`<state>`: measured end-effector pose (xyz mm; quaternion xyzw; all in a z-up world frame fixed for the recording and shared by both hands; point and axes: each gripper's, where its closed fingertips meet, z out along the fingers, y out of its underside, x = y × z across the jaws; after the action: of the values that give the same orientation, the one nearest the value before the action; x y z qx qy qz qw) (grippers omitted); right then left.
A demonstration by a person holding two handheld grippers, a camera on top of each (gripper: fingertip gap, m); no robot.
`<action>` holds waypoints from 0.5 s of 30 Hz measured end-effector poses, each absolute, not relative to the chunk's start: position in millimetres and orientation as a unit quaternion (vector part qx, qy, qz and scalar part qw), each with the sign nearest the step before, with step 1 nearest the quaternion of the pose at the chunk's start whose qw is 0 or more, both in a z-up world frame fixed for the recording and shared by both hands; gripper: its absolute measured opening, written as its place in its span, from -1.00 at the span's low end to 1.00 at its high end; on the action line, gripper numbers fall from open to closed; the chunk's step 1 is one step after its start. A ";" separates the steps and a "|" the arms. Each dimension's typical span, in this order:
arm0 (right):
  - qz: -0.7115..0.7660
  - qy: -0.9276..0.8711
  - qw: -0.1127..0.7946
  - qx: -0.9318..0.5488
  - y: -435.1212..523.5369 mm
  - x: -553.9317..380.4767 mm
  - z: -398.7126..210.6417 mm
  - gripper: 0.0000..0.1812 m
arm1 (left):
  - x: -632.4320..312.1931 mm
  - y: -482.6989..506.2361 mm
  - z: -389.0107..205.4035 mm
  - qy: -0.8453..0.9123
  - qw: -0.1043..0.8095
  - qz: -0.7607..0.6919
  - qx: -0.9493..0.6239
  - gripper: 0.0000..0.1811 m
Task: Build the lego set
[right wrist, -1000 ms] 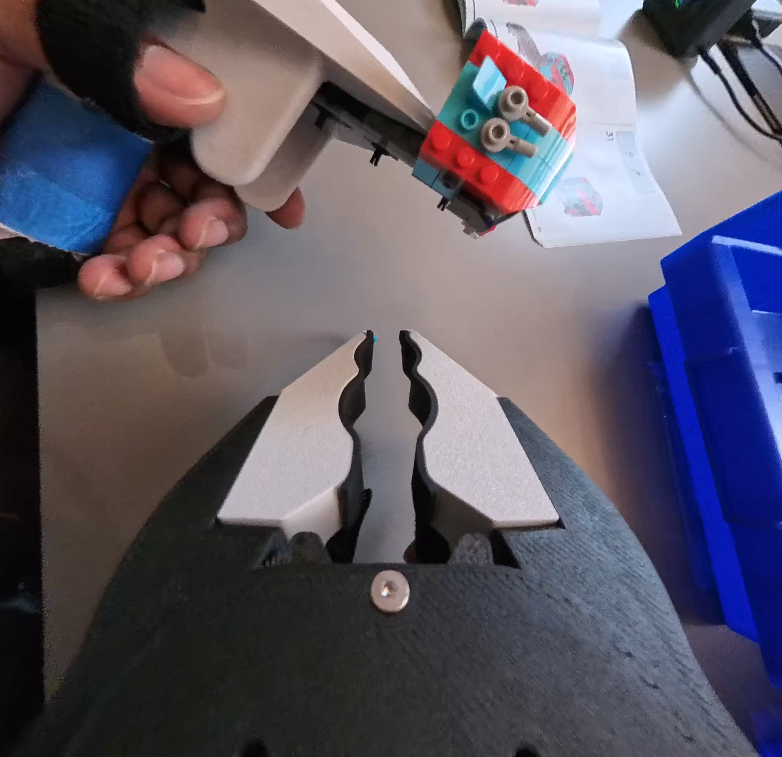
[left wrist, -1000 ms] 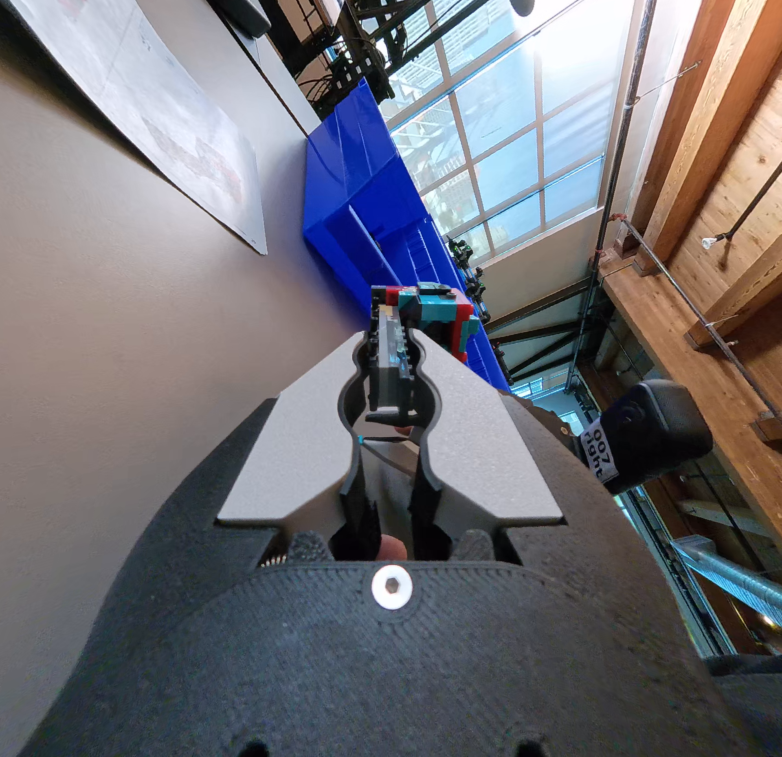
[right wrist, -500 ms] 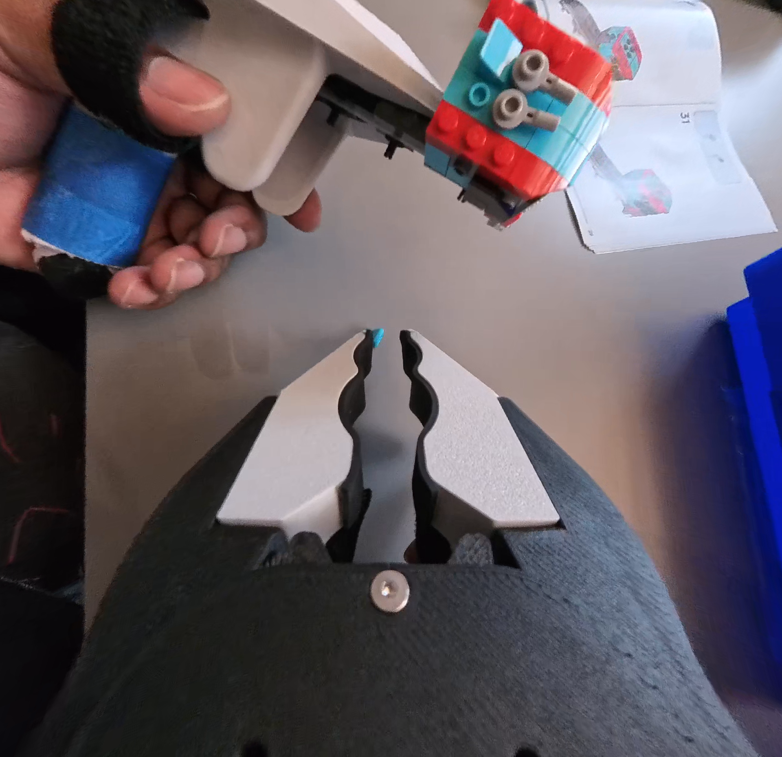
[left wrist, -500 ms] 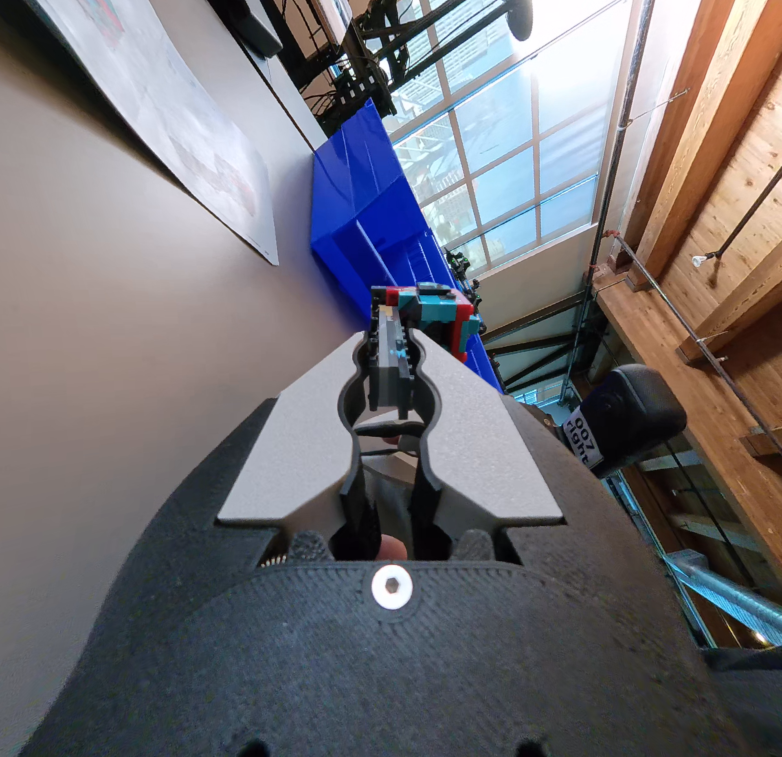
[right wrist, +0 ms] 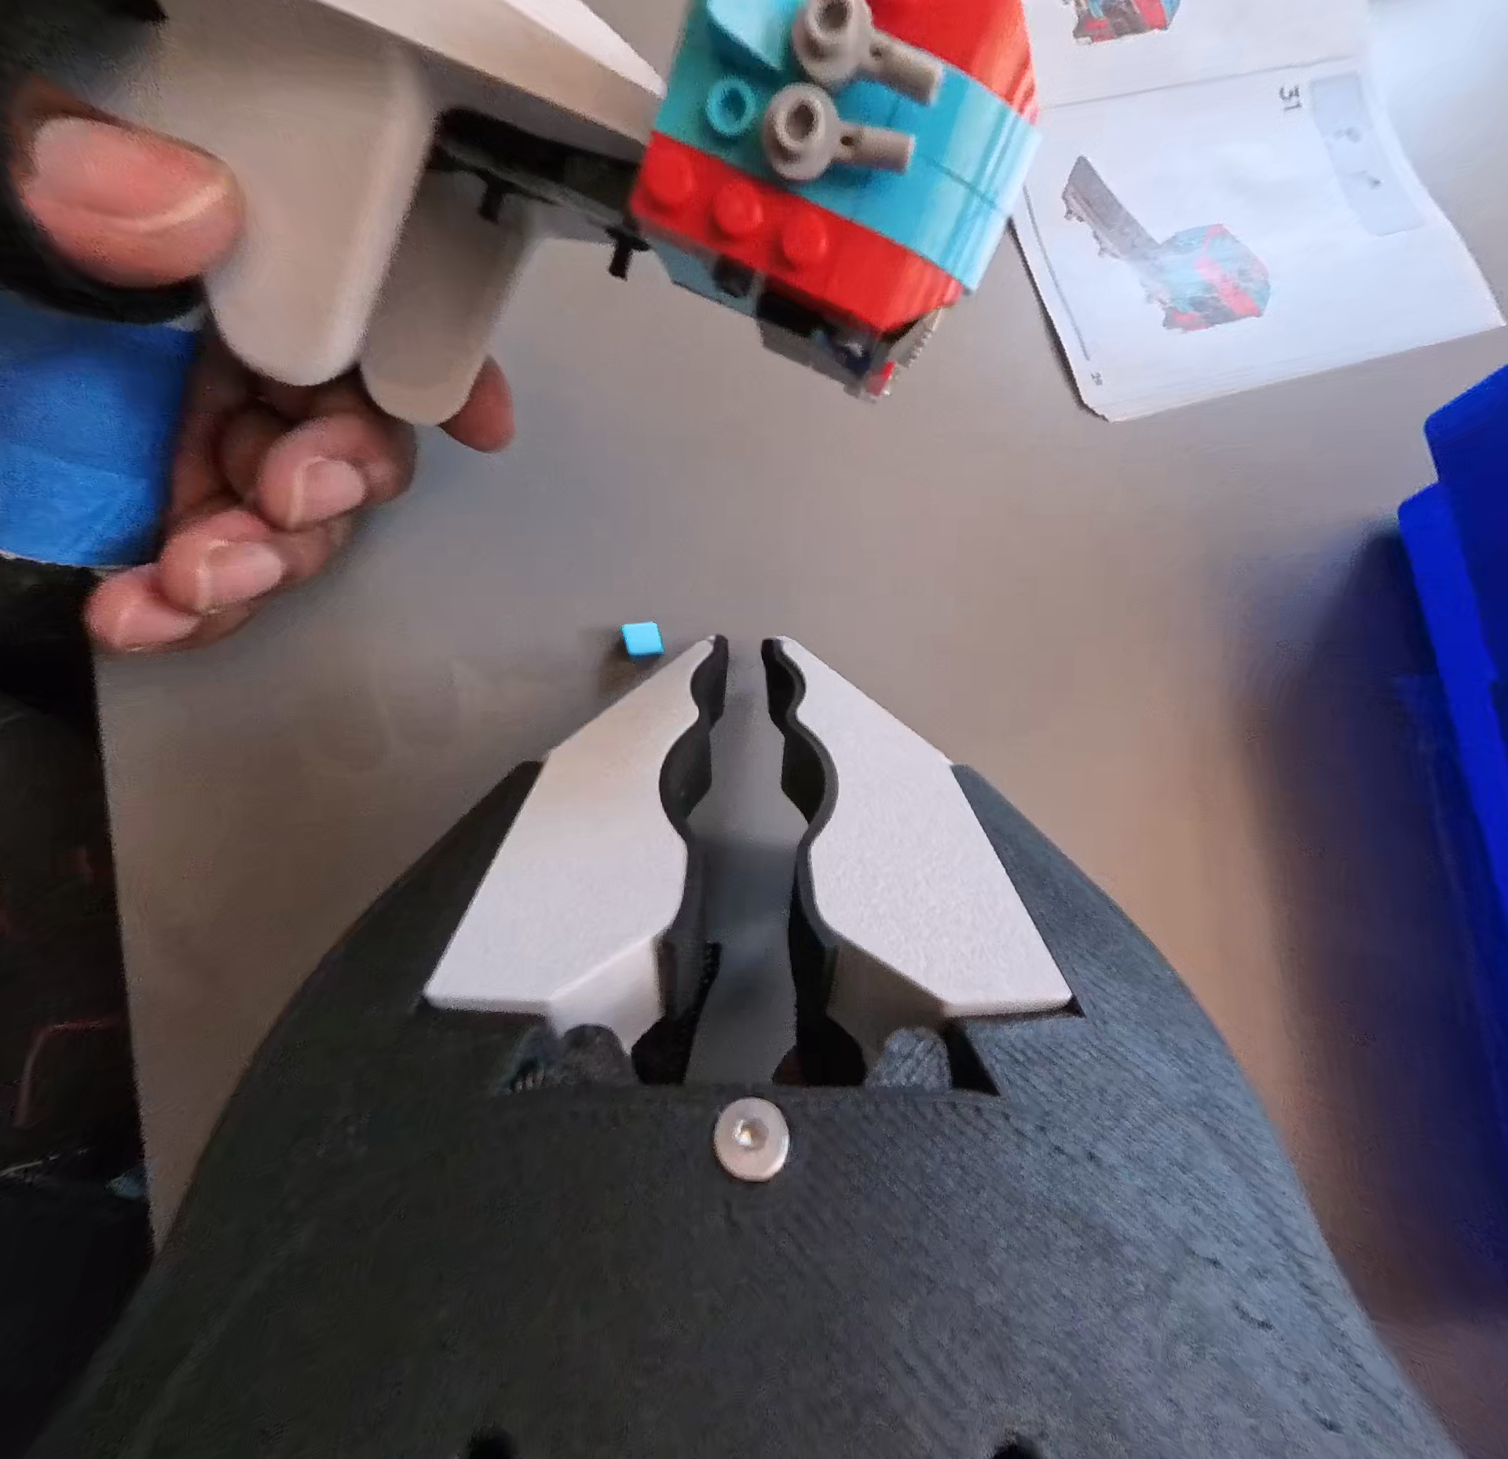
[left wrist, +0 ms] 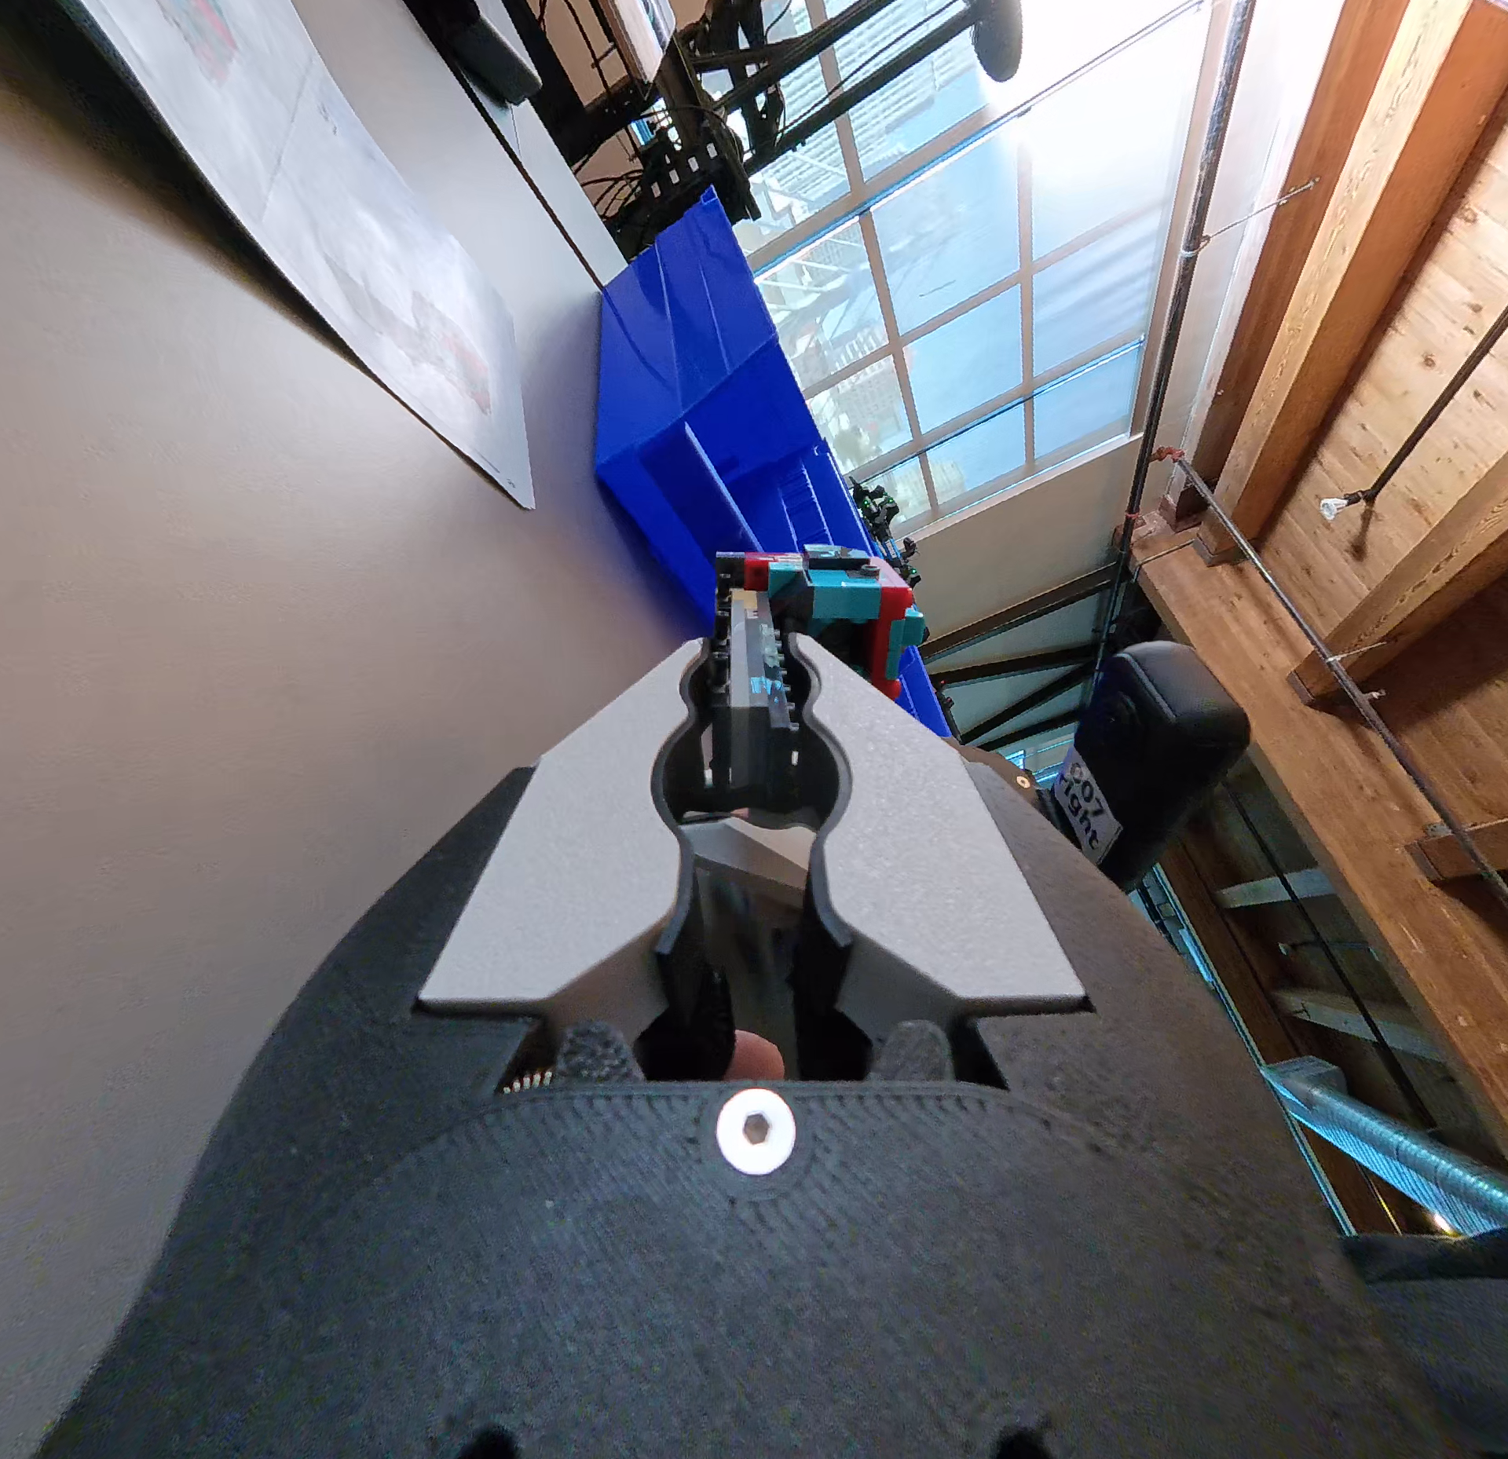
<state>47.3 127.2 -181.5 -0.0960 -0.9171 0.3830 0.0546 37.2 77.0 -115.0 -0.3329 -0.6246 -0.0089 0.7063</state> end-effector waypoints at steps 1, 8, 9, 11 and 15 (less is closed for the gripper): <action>0.394 -0.914 0.051 -0.087 125.4 51.0 -178.6 -0.89 | 37.1 76.9 -115.2 -0.625 0.706 -0.009 -0.333 -0.84; 0.419 -0.907 0.046 -0.009 115.7 75.8 -171.1 -0.87 | 35.1 75.8 -123.2 -0.645 0.688 -0.017 -0.332 -0.84; 0.408 -0.911 0.054 -0.002 116.1 75.1 -174.3 -0.87 | 35.0 75.4 -124.7 -0.649 0.685 -0.022 -0.330 -0.84; 0.392 -0.918 0.065 0.007 116.7 75.0 -179.5 -0.88 | 34.8 73.6 -127.2 -0.656 0.682 -0.032 -0.321 -0.84; 0.377 -0.923 0.081 0.002 116.1 71.0 -183.9 -0.92 | 34.5 70.6 -129.7 -0.663 0.683 -0.054 -0.301 -0.84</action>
<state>71.0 116.1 -183.9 0.0020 -0.9228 0.3767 0.0811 34.5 70.6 -129.7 -0.3010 -0.6630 -0.0540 0.6833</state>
